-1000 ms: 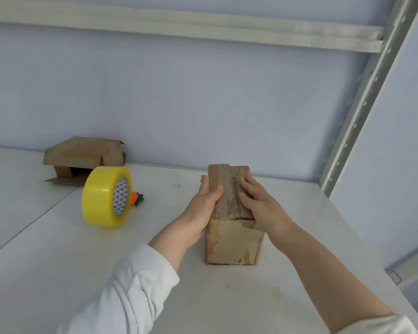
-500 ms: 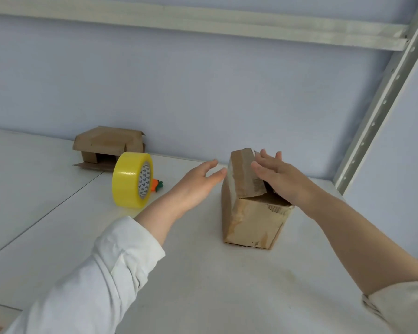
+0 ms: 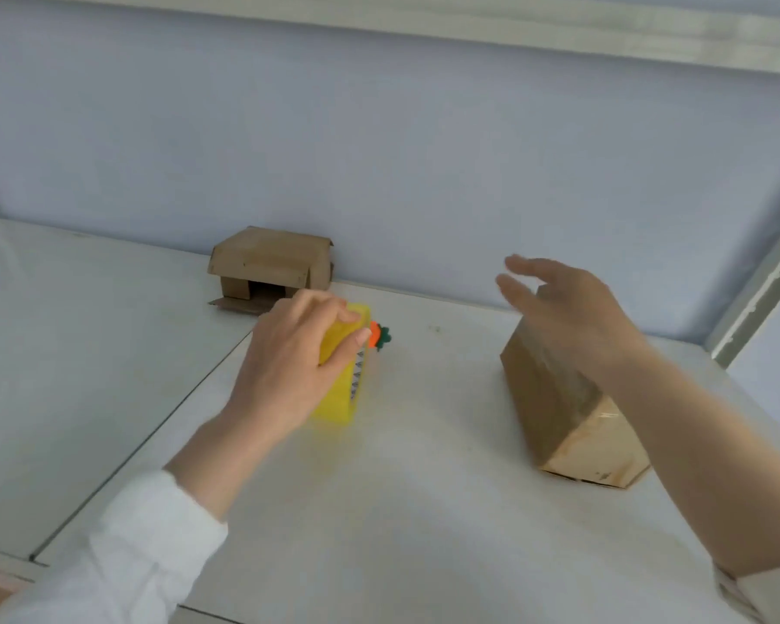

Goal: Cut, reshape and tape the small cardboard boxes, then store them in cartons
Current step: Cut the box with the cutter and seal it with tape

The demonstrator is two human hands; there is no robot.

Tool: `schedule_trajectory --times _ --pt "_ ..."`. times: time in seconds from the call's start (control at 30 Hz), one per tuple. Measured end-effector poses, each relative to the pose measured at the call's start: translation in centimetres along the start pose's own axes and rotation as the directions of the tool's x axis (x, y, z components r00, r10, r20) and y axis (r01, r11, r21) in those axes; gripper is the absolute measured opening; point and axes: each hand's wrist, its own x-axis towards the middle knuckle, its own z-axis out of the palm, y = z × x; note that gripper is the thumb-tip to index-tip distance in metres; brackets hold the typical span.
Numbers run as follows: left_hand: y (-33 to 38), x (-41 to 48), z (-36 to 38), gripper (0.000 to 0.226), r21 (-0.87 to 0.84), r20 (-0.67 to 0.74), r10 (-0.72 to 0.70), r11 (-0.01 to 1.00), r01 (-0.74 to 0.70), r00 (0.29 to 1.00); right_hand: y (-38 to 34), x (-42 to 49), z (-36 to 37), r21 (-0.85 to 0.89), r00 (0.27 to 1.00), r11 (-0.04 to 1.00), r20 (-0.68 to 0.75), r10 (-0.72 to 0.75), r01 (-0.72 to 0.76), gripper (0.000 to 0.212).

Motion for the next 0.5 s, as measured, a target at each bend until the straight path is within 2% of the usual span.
schedule_trajectory --times 0.07,0.13,0.17,0.23,0.3,0.33,0.4,0.43,0.5 --pt "-0.2 -1.6 -1.0 0.039 -0.041 -0.135 -0.019 0.999 0.014 0.991 -1.4 -0.1 3.2 0.025 0.994 1.0 0.112 -0.019 0.017 0.048" --pt "-0.5 -3.0 -1.8 0.033 -0.146 -0.175 -0.156 0.981 0.131 0.972 -2.4 0.1 6.7 0.049 0.976 0.999 0.219 0.012 -0.023 0.054" --pt "0.0 -3.5 -1.8 0.033 -0.249 -0.15 -0.257 0.944 0.215 0.955 -2.6 0.1 7.8 0.077 0.967 0.996 0.253 0.032 -0.053 0.056" --pt "0.5 -4.2 -2.2 0.032 -0.484 -0.017 -0.453 0.784 0.39 0.891 -3.4 0.2 9.4 0.189 0.95 0.974 0.305 0.062 -0.124 0.057" --pt "0.0 -4.3 -2.7 0.024 -0.619 0.146 -0.573 0.583 0.527 0.806 -4.4 0.3 10.5 0.279 0.942 0.952 0.335 0.028 -0.128 0.049" --pt "-0.5 -4.1 -2.9 0.024 -0.641 0.23 -0.593 0.504 0.579 0.772 -4.9 0.1 10.8 0.31 0.942 0.945 0.336 -0.008 -0.103 0.04" --pt "-1.0 -3.3 -3.3 0.04 -0.661 0.416 -0.541 0.373 0.652 0.731 -5.6 -0.3 11.0 0.338 0.957 0.941 0.276 -0.091 -0.008 0.017" --pt "-1.1 -2.9 -3.5 0.046 -0.655 0.491 -0.479 0.348 0.671 0.727 -5.9 -0.5 11.1 0.313 0.968 0.948 0.212 -0.137 0.065 0.008" --pt "-0.9 -2.2 -3.5 0.034 -0.652 0.542 -0.388 0.366 0.664 0.746 -6.2 -1.1 11.3 0.24 0.974 0.954 0.094 -0.208 0.181 0.006"
